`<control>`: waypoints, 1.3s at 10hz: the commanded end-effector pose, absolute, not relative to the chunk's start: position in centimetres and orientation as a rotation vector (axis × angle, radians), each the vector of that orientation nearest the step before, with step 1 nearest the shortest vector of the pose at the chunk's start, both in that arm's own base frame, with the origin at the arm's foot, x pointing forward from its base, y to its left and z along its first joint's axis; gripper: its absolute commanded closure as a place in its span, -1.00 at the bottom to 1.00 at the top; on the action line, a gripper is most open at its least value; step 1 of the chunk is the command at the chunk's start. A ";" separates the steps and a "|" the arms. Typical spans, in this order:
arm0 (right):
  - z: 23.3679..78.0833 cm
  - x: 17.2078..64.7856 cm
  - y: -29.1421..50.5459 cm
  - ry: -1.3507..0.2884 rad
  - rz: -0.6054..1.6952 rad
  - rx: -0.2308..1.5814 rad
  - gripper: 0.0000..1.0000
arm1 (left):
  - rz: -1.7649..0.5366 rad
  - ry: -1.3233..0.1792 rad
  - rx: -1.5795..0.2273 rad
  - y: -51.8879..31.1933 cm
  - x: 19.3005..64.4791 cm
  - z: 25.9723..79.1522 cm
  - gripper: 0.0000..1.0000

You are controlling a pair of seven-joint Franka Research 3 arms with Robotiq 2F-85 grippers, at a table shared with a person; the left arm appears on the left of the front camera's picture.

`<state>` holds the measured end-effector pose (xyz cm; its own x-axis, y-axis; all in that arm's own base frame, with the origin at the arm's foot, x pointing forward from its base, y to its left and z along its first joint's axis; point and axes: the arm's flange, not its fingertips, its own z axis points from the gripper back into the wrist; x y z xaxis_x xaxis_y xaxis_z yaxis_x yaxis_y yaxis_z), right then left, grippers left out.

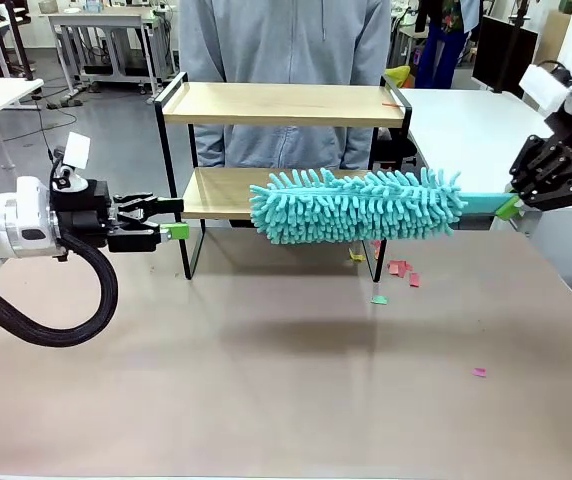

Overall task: Clean the shelf.
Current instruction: Hand the Duster back to the human.

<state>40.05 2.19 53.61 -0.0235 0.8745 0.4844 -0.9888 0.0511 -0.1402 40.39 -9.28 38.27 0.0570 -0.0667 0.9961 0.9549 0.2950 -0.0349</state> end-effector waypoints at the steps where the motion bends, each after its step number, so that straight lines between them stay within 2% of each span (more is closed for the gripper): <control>1: 53.9 40.1 2.9 -0.526 1.538 0.287 0.74 | -0.982 -1.268 -0.952 -8.5 40.5 38.4 -1.00; 4: 53.9 40.1 2.9 -0.526 1.538 0.287 0.74 | -0.978 -1.254 -0.949 -8.7 40.5 38.3 -1.00; 5: 53.9 40.1 2.9 -0.526 1.538 0.287 0.74 | -1.050 -1.292 -0.960 -10.2 40.7 38.1 -1.00; 7: 53.9 40.1 2.9 -0.526 1.538 0.287 0.74 | -1.080 -1.347 -1.076 -10.7 41.0 38.7 -1.00; 9: 53.9 40.1 2.9 -0.526 1.538 0.287 0.74 | -1.113 -1.322 -1.217 -11.7 41.5 38.9 -1.00; 13: 53.9 40.1 2.9 -0.526 1.538 0.287 0.74 | -1.109 -1.274 -1.254 -15.3 43.1 38.3 -1.00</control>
